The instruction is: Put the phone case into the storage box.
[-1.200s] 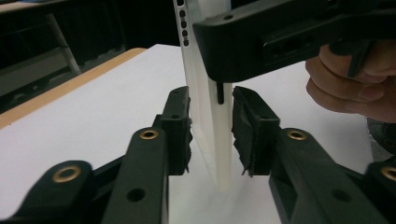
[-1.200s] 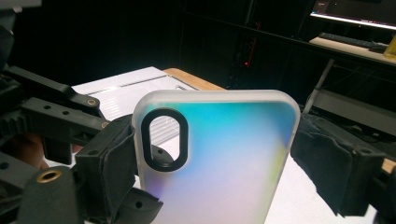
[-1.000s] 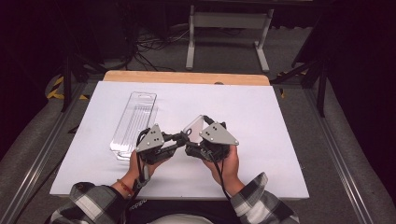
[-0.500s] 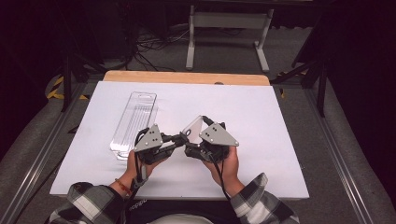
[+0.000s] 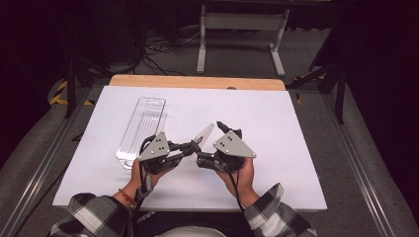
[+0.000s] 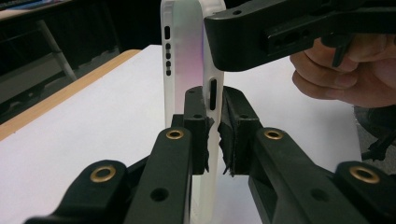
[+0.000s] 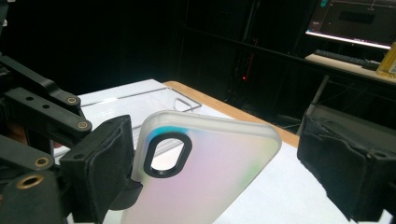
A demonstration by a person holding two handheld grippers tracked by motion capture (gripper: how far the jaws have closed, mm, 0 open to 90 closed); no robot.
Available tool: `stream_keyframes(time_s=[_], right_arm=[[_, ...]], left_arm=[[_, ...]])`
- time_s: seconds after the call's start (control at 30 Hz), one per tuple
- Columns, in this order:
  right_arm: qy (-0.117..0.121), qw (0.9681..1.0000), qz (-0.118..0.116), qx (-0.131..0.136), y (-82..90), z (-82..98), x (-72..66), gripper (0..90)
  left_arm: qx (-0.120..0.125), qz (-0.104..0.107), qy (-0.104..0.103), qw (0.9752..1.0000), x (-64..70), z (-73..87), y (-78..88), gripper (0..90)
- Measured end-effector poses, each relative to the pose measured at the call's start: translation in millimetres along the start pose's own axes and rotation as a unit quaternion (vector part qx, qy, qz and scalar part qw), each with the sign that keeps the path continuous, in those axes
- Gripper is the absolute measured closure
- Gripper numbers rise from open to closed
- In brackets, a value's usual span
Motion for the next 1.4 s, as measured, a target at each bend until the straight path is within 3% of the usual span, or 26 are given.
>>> stream_keyframes(time_s=[0.03, 0.2, 0.5, 0.7, 0.9, 1.2, 1.4], right_arm=[[0.002, 1.0000, -0.001, 0.001, 0.3, -0.3, 0.0, 10.5], [0.004, 0.9999, -0.003, 0.013, 3.7, -1.7, 1.0, 9.5], [-0.003, 0.9991, 0.011, 0.041, 14.1, -3.6, 9.2, 11.1], [0.014, 0.9990, 0.029, 0.032, 17.0, 1.3, 13.8, 11.7], [0.042, 0.9970, 0.064, 0.010, 17.7, 10.9, 20.5, 12.9], [0.057, 0.9961, 0.068, 0.007, 25.8, 21.6, 29.7, 13.0], [0.070, 0.9944, 0.079, -0.002, 28.5, 29.9, 33.2, 13.3]], left_arm=[[-0.001, -0.002, -0.007, 1.0000, -0.8, -0.2, 1.3, 81.8], [0.001, -0.002, -0.003, 1.0000, -2.4, 0.2, 6.5, 82.0], [-0.013, -0.004, -0.018, 0.9998, -5.9, 0.9, 15.1, 82.1], [-0.016, -0.006, -0.022, 0.9996, -10.1, 2.2, 22.5, 82.1], [-0.014, -0.008, -0.025, 0.9995, -12.5, 0.7, 29.3, 82.2], [-0.006, -0.011, -0.014, 0.9998, -18.6, 0.8, 37.3, 82.4], [-0.003, -0.011, -0.017, 0.9998, -21.6, 0.4, 40.6, 82.5]])
Point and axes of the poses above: each handheld gripper's, and its own axes: y roughly backward along the jaws, z roughly out of its underside, x roughly to its right, the point moved 2 cm from there along -y, roughly forward along the jaws, and after that the axes turned 4 degrees about -x, right-handed, at the moved point
